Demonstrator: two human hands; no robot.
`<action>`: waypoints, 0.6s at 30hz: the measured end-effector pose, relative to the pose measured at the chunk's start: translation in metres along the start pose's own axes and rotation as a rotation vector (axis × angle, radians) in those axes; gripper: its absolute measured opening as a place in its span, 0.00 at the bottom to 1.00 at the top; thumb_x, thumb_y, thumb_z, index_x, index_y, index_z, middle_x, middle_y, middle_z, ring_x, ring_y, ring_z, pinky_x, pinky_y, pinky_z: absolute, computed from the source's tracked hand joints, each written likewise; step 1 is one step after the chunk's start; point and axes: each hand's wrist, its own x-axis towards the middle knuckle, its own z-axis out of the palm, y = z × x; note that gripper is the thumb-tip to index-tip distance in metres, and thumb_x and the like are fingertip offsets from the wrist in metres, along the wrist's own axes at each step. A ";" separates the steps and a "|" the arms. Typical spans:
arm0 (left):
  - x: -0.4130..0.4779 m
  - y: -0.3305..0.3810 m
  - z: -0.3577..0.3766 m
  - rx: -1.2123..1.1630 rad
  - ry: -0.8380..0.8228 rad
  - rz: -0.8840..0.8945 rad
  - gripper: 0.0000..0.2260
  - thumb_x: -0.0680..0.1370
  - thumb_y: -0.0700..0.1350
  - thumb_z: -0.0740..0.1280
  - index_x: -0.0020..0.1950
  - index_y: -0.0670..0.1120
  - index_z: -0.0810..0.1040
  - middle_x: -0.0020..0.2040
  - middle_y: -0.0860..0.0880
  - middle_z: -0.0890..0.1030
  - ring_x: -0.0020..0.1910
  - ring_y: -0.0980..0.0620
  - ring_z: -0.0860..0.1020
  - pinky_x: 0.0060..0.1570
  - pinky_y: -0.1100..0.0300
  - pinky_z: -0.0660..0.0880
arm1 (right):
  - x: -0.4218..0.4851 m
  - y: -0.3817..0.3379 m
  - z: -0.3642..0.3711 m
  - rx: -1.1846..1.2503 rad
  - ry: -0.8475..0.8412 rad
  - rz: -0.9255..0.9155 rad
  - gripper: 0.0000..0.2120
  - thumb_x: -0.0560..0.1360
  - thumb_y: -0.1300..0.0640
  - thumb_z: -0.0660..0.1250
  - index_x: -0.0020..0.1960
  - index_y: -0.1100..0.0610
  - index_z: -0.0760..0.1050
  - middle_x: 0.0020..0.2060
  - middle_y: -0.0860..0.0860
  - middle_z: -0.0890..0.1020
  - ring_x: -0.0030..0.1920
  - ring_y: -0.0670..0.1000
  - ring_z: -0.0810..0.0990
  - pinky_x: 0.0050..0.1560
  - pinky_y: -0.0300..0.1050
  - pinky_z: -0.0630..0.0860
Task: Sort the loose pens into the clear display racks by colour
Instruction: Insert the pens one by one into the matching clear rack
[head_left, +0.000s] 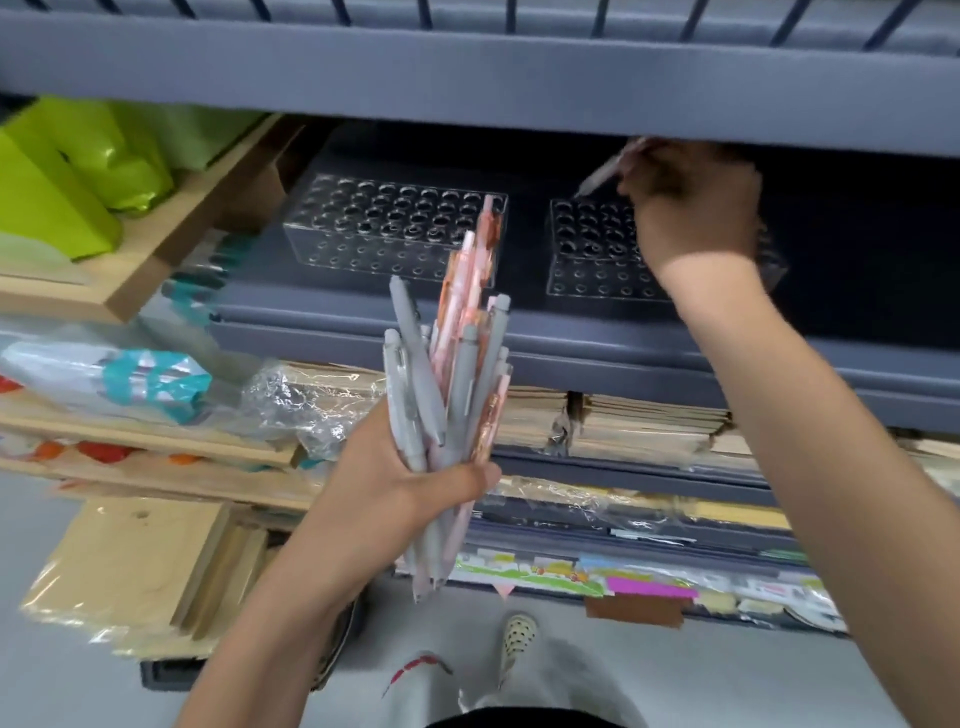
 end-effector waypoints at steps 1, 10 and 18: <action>0.001 0.000 -0.003 0.007 -0.028 0.004 0.13 0.65 0.42 0.78 0.43 0.58 0.81 0.34 0.53 0.83 0.35 0.56 0.83 0.35 0.66 0.78 | 0.000 -0.002 0.002 -0.037 -0.019 -0.010 0.28 0.75 0.63 0.59 0.25 0.36 0.77 0.34 0.36 0.80 0.50 0.49 0.81 0.61 0.41 0.71; 0.003 0.004 -0.029 0.047 -0.148 0.019 0.13 0.67 0.40 0.79 0.40 0.59 0.82 0.32 0.55 0.82 0.31 0.59 0.81 0.27 0.69 0.74 | 0.011 -0.005 0.018 -0.422 -0.272 -0.086 0.11 0.81 0.56 0.57 0.48 0.53 0.77 0.51 0.51 0.83 0.50 0.49 0.77 0.47 0.35 0.64; 0.000 0.006 -0.037 0.066 -0.170 0.025 0.11 0.66 0.45 0.77 0.41 0.59 0.81 0.33 0.55 0.83 0.33 0.58 0.82 0.30 0.67 0.76 | 0.019 -0.010 0.018 -0.598 -0.342 -0.010 0.10 0.81 0.52 0.58 0.52 0.54 0.76 0.53 0.56 0.81 0.53 0.57 0.78 0.47 0.39 0.63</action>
